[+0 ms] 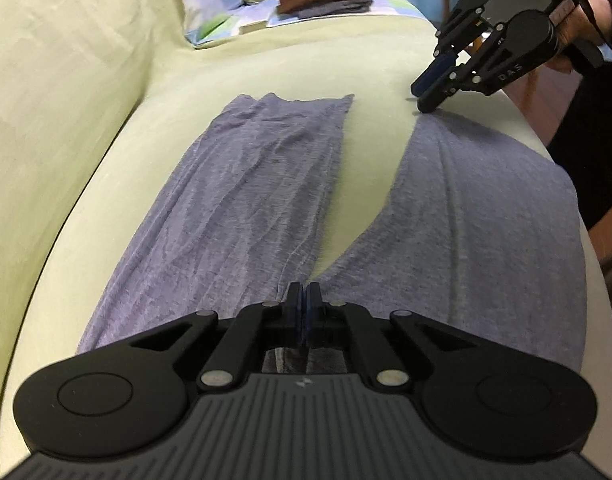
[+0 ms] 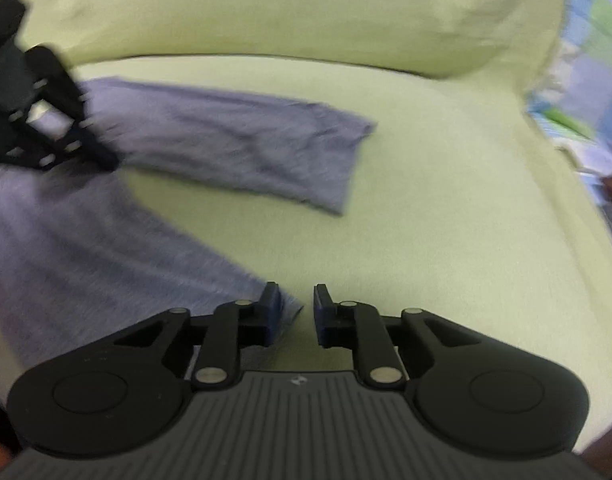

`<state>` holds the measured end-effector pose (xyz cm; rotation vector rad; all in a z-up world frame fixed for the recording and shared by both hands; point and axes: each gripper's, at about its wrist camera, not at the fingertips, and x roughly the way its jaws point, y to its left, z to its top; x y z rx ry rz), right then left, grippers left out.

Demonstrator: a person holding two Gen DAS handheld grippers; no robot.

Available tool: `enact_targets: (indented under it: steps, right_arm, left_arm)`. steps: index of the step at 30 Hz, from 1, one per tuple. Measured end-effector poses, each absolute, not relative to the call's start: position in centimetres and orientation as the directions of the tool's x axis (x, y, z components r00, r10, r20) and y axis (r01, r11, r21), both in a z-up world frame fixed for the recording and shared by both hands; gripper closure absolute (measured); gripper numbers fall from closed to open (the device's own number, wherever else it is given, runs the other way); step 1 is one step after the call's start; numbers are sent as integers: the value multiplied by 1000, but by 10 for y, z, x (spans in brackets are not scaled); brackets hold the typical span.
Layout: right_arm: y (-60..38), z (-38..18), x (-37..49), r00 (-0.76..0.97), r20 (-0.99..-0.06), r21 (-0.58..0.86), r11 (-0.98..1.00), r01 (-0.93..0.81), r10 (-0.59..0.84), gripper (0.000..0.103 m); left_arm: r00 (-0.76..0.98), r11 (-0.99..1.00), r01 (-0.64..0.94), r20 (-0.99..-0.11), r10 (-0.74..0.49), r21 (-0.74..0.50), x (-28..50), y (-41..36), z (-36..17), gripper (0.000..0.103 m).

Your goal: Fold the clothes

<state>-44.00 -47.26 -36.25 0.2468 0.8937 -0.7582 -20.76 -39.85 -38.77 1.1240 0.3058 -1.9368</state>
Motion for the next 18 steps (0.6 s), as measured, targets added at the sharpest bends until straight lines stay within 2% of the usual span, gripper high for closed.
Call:
enact_targets:
  steps: [8,10,11,13,18]
  right_arm:
    - [-433,-338,-461,431,-783,-23,714,700,-448,81]
    - [-414,-337,-467,441,-794,13,714,700,-418,79]
    - [-403,-338,-469,441,-801,26,713,701,-405,78]
    - [-379,-339,-472,441,-812,44,714,699,-382,78]
    - [-329,-350,-460,385,-843,-67,784,617,-375,77]
  left_arm:
    - [-210,-490,858,-766,-608,154,-195,-362,-363,99]
    - [-189,-453,878,-757,-625,154,-194,-333,-357,91]
    - [-178,-442,882,-758,-628,160,-194,-321,-356,83]
    - [-154,-424,889,-761,-630,171,-191,-301,-355,81]
    - [-58,-330,924,-786,-616,191,-167,-239,-355,81]
